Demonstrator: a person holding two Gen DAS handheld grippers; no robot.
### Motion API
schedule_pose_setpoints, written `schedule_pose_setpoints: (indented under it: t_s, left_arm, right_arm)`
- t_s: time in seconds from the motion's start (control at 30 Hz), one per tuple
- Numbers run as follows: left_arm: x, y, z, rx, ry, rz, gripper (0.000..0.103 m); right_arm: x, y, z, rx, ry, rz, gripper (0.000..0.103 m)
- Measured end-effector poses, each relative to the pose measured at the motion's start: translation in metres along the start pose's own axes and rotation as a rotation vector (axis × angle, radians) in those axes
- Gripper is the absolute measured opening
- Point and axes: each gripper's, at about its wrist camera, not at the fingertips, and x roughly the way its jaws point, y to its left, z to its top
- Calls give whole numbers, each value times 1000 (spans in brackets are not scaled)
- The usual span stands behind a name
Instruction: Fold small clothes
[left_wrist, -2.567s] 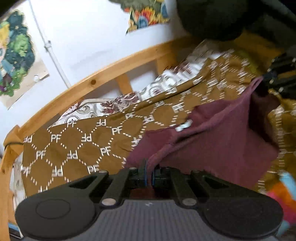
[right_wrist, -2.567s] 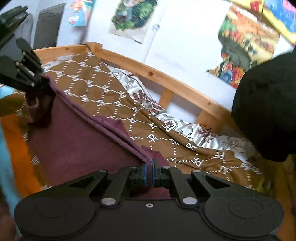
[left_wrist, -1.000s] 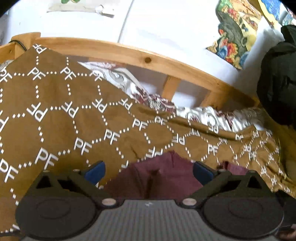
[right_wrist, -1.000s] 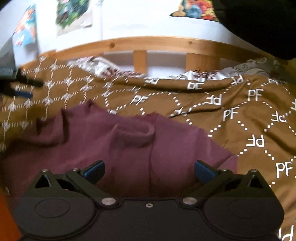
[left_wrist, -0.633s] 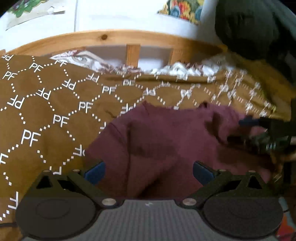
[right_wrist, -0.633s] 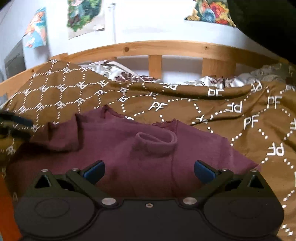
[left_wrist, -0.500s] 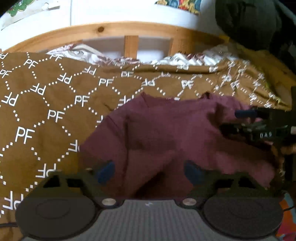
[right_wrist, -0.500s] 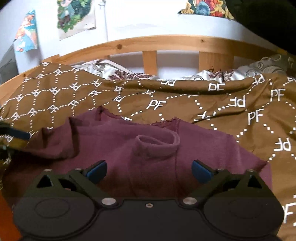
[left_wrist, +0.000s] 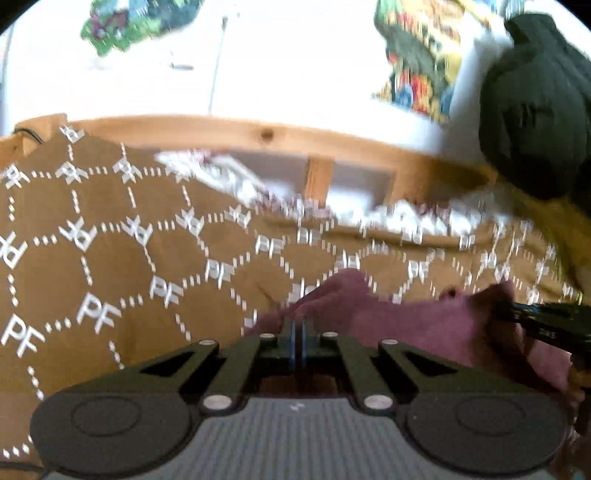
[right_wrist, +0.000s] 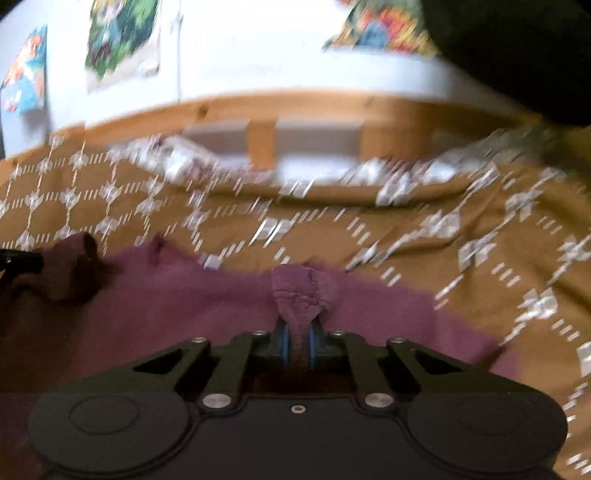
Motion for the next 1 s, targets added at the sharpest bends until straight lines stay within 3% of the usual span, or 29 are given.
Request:
schedule_pose_setpoints:
  t_s: [0.1, 0.17, 0.27, 0.5, 0.67, 0.73, 0.77, 0.8, 0.87, 0.9, 1.0]
  left_arm:
    - [-5, 1, 4, 5, -57, -7, 2]
    - [2, -2, 3, 30, -32, 32, 2]
    - [15, 1, -2, 11, 5, 61, 2]
    - [45, 11, -21, -1, 183, 149, 3]
    - [51, 14, -23, -33, 223, 155, 7]
    - [48, 11, -21, -42, 216, 148, 28]
    - [45, 7, -20, -35, 204, 145, 52]
    - [42, 4, -18, -27, 190, 148, 70]
    - [30, -6, -15, -6, 149, 171, 83]
    - [24, -12, -14, 12, 133, 182, 92]
    - [10, -29, -10, 60, 130, 211, 102]
  right_arm:
    - [-20, -19, 10, 17, -92, -63, 7]
    - [-27, -32, 13, 33, -122, -91, 7]
    - [-19, -46, 14, 39, -99, -122, 7]
    - [4, -58, -7, 47, 3, -155, 7]
    - [3, -62, -14, 98, 35, -173, 17]
    - [-7, -64, -15, 124, 21, -175, 30]
    - [-13, -64, -16, 133, 17, -164, 41]
    - [-20, -64, -18, 132, 12, -152, 47]
    - [-37, -59, -24, 102, -6, -143, 63]
    - [-43, -56, -26, 90, -12, -137, 66]
    - [-66, -46, -34, 61, -29, -127, 81]
